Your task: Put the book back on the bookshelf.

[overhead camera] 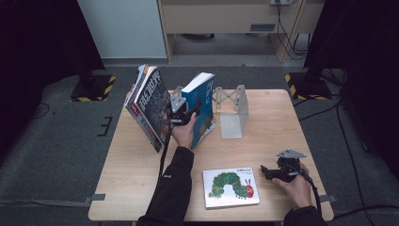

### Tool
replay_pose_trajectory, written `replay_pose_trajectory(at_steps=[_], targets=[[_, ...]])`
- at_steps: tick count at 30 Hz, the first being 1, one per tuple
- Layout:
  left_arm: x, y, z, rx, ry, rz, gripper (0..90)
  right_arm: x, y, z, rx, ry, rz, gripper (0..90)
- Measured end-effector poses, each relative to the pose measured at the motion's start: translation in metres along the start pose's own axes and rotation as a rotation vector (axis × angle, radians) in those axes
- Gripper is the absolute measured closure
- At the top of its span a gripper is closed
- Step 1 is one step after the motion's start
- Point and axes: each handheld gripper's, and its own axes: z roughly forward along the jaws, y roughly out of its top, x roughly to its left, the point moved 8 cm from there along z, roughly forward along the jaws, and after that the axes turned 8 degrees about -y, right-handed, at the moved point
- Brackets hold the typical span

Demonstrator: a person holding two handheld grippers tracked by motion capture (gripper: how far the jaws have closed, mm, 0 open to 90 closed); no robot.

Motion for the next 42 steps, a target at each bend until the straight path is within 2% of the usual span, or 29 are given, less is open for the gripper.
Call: replay_pose_trajectory(at_steps=[5,11,14,19,23,32,36,39,42], targets=[[0.003,-0.006,-0.013,-0.016,-0.025,-0.025,59.1,0.0,0.0,0.0,0.001,0.0,0.0,4.9],[0.005,-0.013,-0.027,-0.035,-0.043,-0.026,59.2,0.0,0.0,0.0,0.005,0.003,0.0,4.4],[0.003,-0.015,-0.032,-0.04,-0.053,-0.022,59.2,0.001,0.0,0.0,0.006,0.005,0.004,4.4],[-0.008,-0.017,-0.035,-0.044,-0.074,0.017,58.4,0.001,0.0,0.0,0.005,0.005,0.002,4.4],[-0.016,-0.019,-0.036,-0.045,-0.054,0.043,58.0,0.001,0.0,0.0,0.005,0.005,0.002,4.4],[-0.018,-0.019,-0.033,-0.063,-0.022,0.039,57.4,0.001,0.0,0.0,0.005,0.004,0.001,4.4],[-0.012,-0.018,-0.03,-0.083,0.001,0.014,57.5,0.001,0.0,0.0,0.005,0.004,0.001,4.4],[-0.009,-0.017,-0.028,-0.085,0.002,-0.002,57.5,0.001,0.0,0.0,0.006,0.003,0.001,4.2],[-0.013,-0.018,-0.03,-0.091,-0.007,0.016,57.5,0.0,0.0,0.0,0.005,0.003,-0.001,4.1]])
